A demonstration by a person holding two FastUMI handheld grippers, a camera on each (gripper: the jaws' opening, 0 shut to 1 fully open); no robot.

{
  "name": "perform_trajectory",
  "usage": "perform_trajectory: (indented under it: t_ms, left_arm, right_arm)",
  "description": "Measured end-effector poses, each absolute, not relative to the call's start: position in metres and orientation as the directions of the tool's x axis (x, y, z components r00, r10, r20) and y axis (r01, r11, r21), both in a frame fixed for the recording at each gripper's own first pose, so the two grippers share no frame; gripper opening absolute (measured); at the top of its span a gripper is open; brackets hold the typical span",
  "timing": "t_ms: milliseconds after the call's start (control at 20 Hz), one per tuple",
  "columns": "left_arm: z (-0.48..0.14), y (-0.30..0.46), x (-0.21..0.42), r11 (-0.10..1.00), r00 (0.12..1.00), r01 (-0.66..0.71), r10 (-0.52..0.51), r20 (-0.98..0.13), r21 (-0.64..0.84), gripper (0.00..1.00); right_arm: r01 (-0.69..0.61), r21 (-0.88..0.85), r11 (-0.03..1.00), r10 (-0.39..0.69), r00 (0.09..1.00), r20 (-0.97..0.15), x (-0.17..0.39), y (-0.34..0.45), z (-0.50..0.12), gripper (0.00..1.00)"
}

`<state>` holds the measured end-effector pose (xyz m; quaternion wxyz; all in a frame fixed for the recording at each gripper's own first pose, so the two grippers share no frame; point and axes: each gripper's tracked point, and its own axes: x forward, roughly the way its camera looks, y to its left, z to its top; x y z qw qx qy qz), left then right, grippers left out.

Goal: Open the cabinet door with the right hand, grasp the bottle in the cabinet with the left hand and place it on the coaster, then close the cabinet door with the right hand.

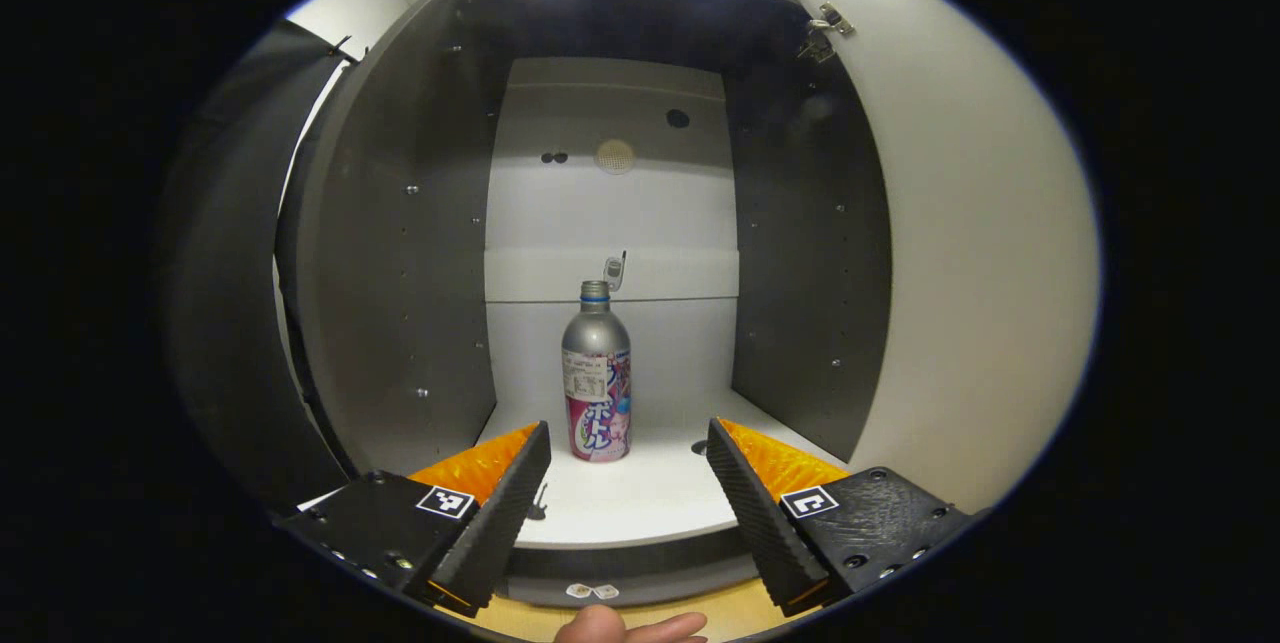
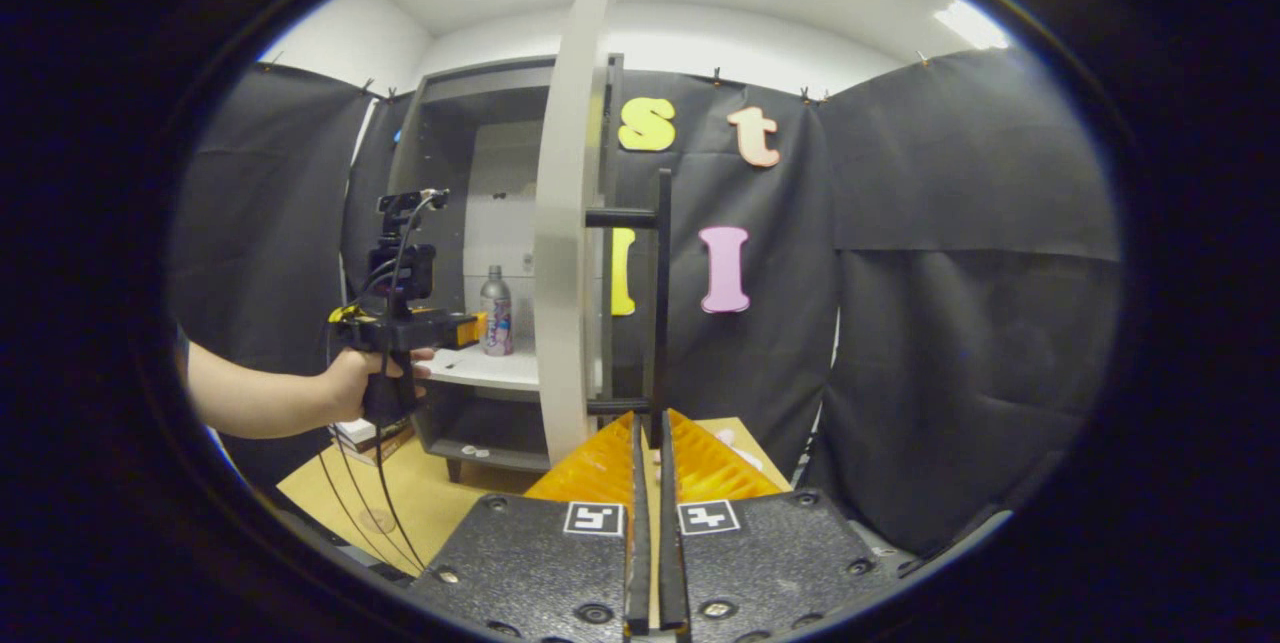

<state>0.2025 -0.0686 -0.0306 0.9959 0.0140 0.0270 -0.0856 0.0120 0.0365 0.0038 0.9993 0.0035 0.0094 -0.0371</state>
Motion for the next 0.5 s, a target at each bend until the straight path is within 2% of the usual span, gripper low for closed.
perform_trajectory:
  t_ms: [300, 500]
  left_arm:
    - [-0.041, -0.063, 0.254, 0.991, 0.988, 0.131, -0.131, -0.081, -0.001, 0.95]
    - [-0.041, -0.063, 0.286, 0.994, 0.991, 0.113, -0.113, -0.071, 0.002, 0.95]
  right_arm:
    - [0.095, -0.011, 0.995, -0.095, 0.994, -0.051, 0.014, 0.031, -0.007, 0.09]
    - [0.083, -0.005, 0.997, -0.083, 0.993, -0.085, 0.018, 0.028, -0.01, 0.25]
